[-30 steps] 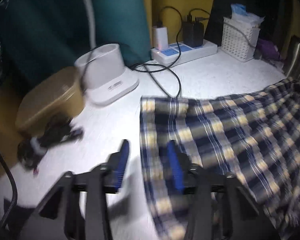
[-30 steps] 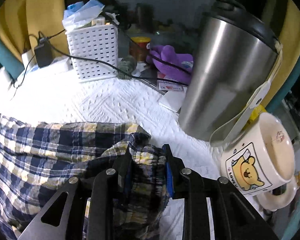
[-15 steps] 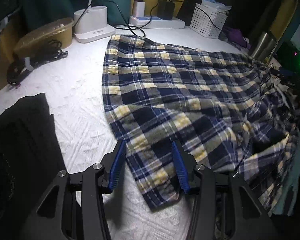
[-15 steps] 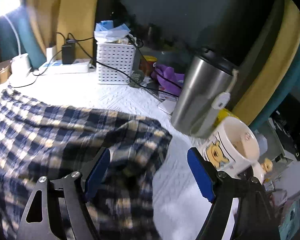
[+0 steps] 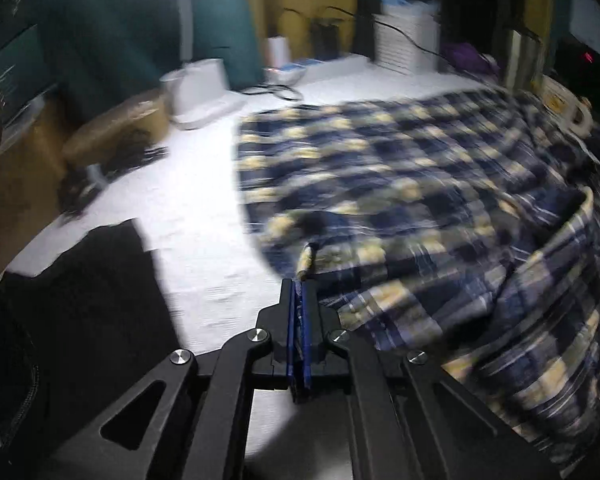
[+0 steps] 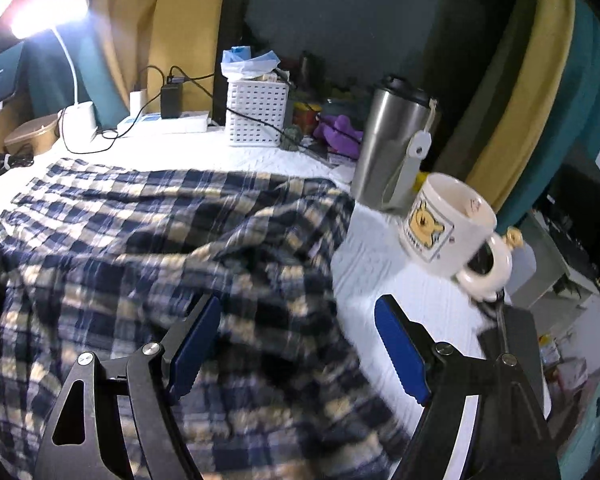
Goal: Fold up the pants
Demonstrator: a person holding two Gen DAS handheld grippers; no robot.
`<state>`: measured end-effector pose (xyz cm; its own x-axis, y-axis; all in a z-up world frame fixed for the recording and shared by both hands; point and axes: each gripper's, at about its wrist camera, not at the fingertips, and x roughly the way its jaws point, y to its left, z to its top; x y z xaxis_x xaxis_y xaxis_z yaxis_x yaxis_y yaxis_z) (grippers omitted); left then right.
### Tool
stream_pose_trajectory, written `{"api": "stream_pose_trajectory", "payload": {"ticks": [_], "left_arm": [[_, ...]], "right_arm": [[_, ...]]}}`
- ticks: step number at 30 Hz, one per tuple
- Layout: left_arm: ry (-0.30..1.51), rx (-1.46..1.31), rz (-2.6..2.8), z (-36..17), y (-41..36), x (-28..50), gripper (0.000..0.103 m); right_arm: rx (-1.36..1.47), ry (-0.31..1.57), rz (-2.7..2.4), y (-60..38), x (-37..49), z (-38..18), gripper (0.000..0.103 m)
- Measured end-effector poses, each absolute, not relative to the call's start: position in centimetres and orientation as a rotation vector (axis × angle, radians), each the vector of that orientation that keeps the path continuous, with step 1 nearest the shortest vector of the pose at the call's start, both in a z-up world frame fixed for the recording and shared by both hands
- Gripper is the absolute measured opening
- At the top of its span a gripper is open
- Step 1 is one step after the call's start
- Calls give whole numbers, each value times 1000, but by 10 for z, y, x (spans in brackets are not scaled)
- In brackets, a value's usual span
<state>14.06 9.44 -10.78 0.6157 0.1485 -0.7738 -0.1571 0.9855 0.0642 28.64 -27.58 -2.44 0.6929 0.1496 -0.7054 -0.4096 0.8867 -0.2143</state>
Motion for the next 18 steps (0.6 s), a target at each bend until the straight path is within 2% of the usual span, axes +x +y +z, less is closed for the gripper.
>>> {"api": "stream_pose_trajectory", "payload": {"ticks": [5, 7, 8, 9, 13, 18], "left_arm": [[842, -58, 171, -95, 103, 127, 7], [798, -85, 189, -85, 103, 117, 23], [770, -98, 184, -80, 103, 110, 40], [745, -110, 169, -76, 101, 104, 48], [741, -141, 19, -75, 79, 87, 48], [809, -101, -96, -103, 49, 91, 48]], "right_arm": [[-355, 757, 302, -277, 270, -34, 81], [-347, 753, 302, -277, 262, -32, 81], [-344, 748, 302, -276, 257, -31, 81], [-344, 744, 302, -275, 254, -29, 81], [-345, 723, 301, -272, 237, -26, 81], [-329, 705, 296, -273, 219, -22, 81]]}}
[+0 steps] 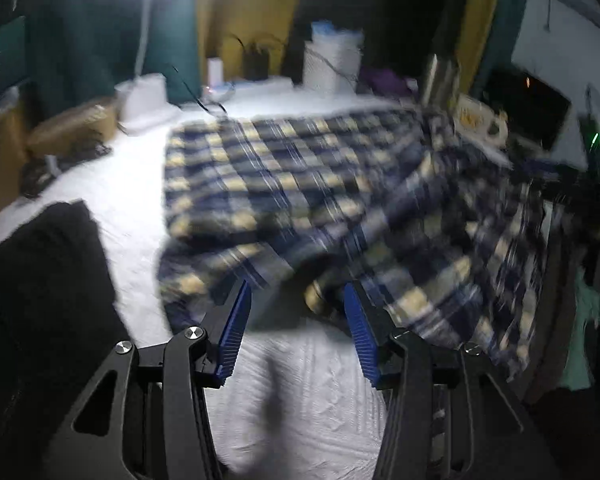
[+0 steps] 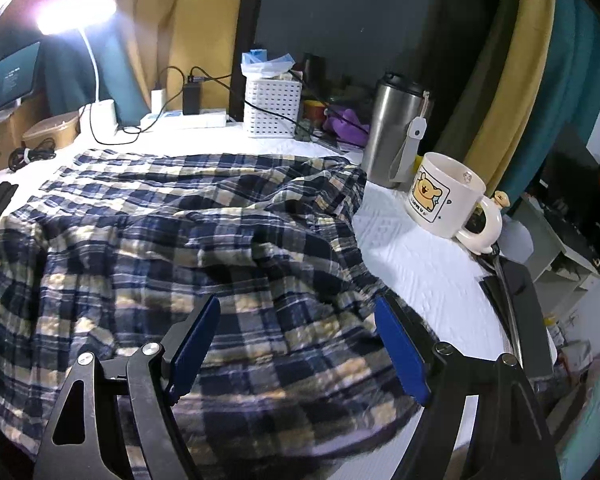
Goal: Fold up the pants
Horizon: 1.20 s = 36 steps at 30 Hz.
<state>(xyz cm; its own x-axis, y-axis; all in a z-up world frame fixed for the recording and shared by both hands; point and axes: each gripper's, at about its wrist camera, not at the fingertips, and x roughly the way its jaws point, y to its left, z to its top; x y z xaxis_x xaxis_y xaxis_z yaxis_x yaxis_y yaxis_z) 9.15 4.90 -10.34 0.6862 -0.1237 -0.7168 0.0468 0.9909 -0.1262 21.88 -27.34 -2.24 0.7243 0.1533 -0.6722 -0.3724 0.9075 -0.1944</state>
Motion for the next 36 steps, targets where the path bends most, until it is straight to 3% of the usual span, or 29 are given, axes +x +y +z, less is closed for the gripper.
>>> {"api": "stream_pose_trajectory", "payload": {"ticks": [8, 11, 23, 34, 35, 36], "left_arm": [[840, -115, -188, -113, 40, 116, 47], [834, -119, -209, -108, 40, 115, 0], [742, -9, -36, -49, 78, 86, 0], [839, 24, 96, -87, 97, 113, 3], [830, 28, 109, -84, 95, 110, 8], [819, 29, 120, -79, 93, 106, 24]], "right_arm": [[-297, 715, 299, -286, 200, -35, 81], [-298, 732, 292, -287, 199, -48, 81], [-273, 758, 298, -290, 201, -63, 81], [-287, 731, 293, -294, 196, -56, 81], [-288, 726, 283, -297, 195, -53, 82], [-285, 721, 269, -302, 192, -50, 85]]}}
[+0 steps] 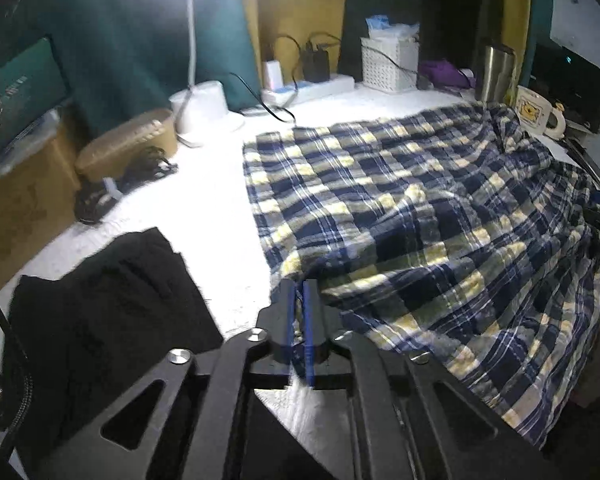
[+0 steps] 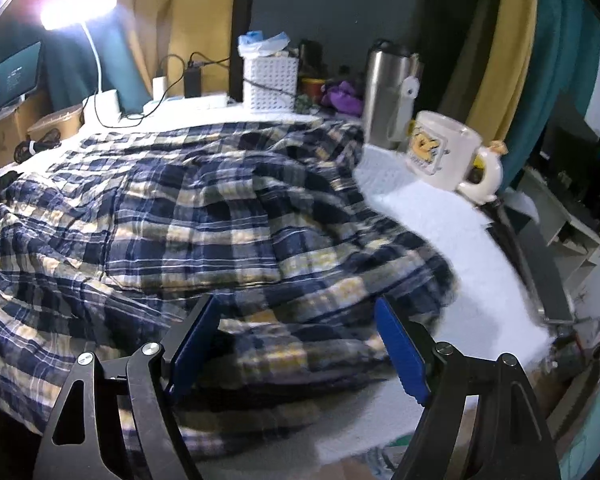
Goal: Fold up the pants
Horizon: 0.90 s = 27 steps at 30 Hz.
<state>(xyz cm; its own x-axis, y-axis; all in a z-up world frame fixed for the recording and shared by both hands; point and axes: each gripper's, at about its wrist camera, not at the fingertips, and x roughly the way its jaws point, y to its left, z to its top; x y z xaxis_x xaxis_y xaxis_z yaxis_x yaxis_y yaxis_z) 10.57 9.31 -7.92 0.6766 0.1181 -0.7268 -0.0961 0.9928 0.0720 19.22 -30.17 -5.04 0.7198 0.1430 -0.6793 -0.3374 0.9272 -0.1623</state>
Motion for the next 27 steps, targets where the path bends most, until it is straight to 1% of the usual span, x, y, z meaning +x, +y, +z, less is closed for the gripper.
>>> {"api": "stream_pose_trajectory", "payload": {"ticks": [1, 2, 3, 8, 13, 19, 25, 27], "left_arm": [[803, 25, 134, -73, 93, 100, 35], [773, 14, 144, -65, 93, 91, 52], [750, 1, 147, -59, 92, 84, 57], [721, -27, 102, -47, 77, 59, 58], [730, -94, 18, -56, 59, 52, 58], [732, -108, -58, -62, 34, 53, 58], [749, -125, -66, -68, 29, 56, 58], [750, -129, -68, -70, 29, 56, 58]], "right_arm": [[-279, 716, 257, -307, 189, -47, 93], [-273, 709, 247, -311, 185, -45, 98], [-268, 701, 235, -316, 180, -42, 98], [-254, 685, 175, -336, 154, -38, 99], [-294, 722, 150, -338, 131, -57, 99], [-329, 761, 229, -316, 108, -82, 99], [-483, 739, 244, -278, 98, -96, 99], [-491, 727, 254, -271, 95, -95, 99]]}}
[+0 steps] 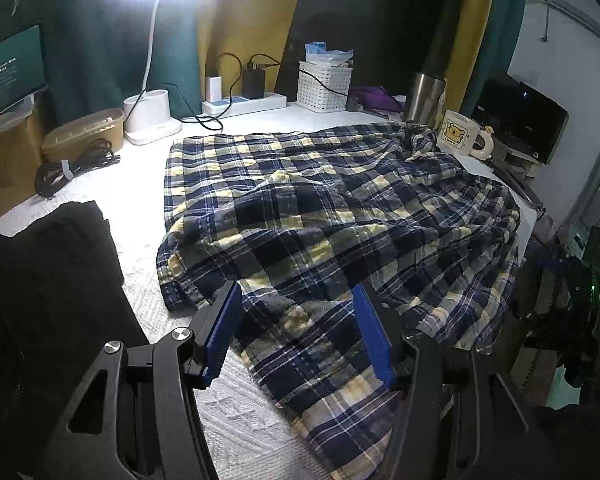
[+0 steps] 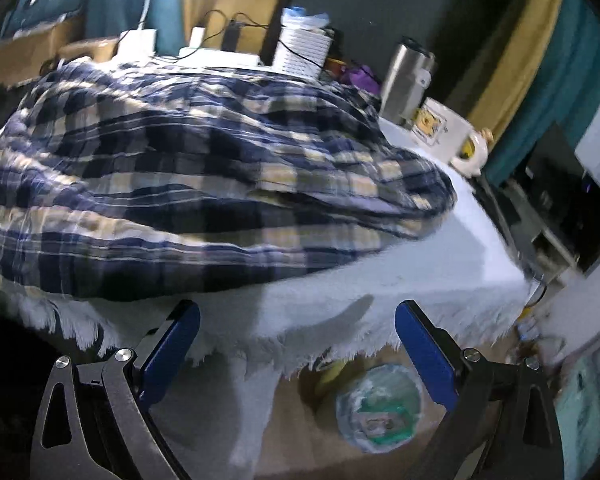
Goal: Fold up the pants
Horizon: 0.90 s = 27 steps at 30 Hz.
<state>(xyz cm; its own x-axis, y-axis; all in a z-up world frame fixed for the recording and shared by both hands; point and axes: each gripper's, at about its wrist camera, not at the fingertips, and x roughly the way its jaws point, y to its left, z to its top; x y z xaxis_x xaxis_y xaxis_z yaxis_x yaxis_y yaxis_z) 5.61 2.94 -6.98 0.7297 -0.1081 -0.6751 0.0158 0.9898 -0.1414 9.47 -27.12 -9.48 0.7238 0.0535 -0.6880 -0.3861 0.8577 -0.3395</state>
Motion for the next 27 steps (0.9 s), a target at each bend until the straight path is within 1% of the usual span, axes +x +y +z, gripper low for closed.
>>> {"api": "stream_pose_trajectory", "payload": {"ticks": [4, 5, 6, 8, 14, 19, 21, 27], "left_arm": [[743, -132, -81, -70, 28, 54, 59], [740, -133, -86, -69, 27, 54, 61], [738, -134, -92, -69, 27, 53, 67], [729, -133, -111, -69, 24, 52, 72], [732, -133, -156, -71, 14, 50, 72], [726, -118, -195, -69, 3, 49, 73], [724, -113, -208, -68, -1, 49, 79], [716, -93, -292, -65, -26, 51, 83]], "right_arm": [[-513, 720, 258, -264, 93, -90, 99], [-515, 723, 260, -264, 93, -90, 99], [-515, 725, 263, -264, 93, -89, 99], [-520, 727, 265, -264, 93, -87, 99], [-503, 703, 289, -258, 93, -75, 99], [-480, 678, 316, -253, 108, -65, 99], [-479, 669, 329, -248, 118, -61, 99], [-357, 713, 402, -238, 149, -60, 99]]}}
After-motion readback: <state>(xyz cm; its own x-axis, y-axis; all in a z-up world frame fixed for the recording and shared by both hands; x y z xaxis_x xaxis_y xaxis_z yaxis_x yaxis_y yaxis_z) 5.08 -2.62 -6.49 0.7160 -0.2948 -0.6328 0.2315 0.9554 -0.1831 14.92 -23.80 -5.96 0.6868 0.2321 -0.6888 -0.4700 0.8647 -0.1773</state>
